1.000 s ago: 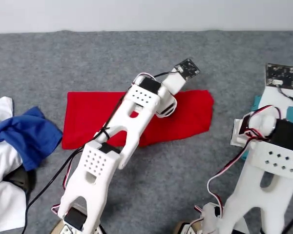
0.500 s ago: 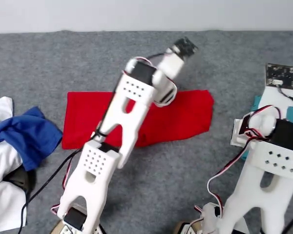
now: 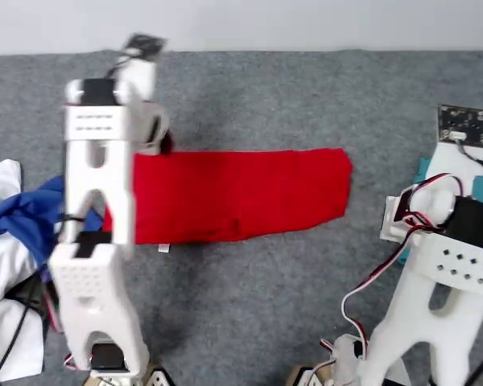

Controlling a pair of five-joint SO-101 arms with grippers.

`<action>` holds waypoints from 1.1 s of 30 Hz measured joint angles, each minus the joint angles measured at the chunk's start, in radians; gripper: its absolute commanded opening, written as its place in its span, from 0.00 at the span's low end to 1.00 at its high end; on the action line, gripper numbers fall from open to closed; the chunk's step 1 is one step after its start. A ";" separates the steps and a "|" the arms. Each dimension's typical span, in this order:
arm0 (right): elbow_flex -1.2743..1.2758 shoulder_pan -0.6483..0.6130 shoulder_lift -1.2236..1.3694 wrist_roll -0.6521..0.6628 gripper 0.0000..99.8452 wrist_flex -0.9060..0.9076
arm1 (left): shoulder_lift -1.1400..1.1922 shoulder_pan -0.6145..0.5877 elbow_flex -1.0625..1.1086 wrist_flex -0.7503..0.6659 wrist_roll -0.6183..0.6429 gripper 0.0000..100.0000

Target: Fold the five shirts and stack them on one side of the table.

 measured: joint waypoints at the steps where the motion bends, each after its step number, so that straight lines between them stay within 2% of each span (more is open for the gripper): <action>1: 0.000 0.000 0.000 0.000 0.01 0.000 | -0.017 -0.031 0.038 0.000 -0.008 0.26; 8: 0.000 0.000 0.000 0.000 0.01 0.000 | -0.031 -0.203 0.192 -0.002 -0.021 0.30; 17: 0.000 0.000 0.000 0.000 0.01 0.000 | -0.031 -0.207 0.327 -0.104 -0.052 0.30; 24: 0.000 0.000 0.000 0.000 0.01 0.000 | 0.052 -0.207 0.328 -0.140 -0.052 0.30; 33: 0.000 0.000 0.000 0.000 0.01 0.000 | 0.255 -0.207 0.150 -0.141 -0.051 0.22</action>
